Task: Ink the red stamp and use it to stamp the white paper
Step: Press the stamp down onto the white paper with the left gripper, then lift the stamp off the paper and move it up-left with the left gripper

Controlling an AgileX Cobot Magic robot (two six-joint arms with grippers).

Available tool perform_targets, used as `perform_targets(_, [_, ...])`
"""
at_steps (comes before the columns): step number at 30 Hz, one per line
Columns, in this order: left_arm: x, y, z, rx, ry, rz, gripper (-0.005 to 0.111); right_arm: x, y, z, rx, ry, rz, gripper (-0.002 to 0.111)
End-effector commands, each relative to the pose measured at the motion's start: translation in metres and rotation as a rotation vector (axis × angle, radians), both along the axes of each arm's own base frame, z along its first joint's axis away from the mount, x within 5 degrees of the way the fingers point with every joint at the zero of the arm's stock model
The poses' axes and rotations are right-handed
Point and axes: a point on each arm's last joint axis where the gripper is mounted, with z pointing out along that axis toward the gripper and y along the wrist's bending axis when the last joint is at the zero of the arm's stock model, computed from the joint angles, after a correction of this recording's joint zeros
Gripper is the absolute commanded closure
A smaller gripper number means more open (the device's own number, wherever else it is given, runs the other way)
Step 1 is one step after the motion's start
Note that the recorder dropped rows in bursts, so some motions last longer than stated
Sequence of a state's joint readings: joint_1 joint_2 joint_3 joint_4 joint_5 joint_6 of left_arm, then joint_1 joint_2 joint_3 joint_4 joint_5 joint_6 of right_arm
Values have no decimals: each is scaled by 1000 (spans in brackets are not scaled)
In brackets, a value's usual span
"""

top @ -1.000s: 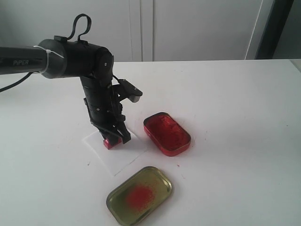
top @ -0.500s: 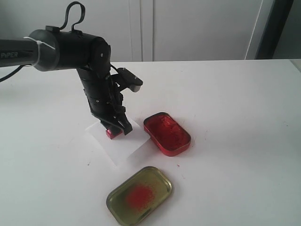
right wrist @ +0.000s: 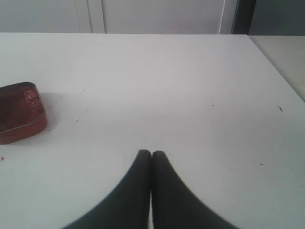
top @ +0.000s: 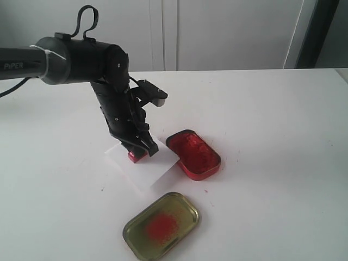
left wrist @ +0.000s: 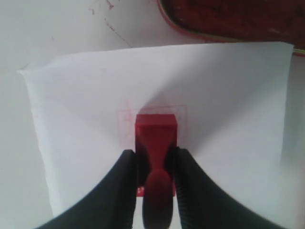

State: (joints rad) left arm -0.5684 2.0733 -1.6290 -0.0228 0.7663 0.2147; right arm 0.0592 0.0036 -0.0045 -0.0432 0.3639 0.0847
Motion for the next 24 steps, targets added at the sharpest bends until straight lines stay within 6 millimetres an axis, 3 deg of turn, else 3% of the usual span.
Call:
perform_targets(1, [-2, -1, -7, 2, 35, 10, 107, 0, 0, 0, -5, -13, 1, 108])
perform_targets(12, [7, 14, -5, -119, 125, 95, 107, 0, 0, 0, -5, -13, 1, 108])
perform_targets(24, [9, 21, -13, -110, 165, 104, 107, 0, 0, 0, -5, -13, 1, 108])
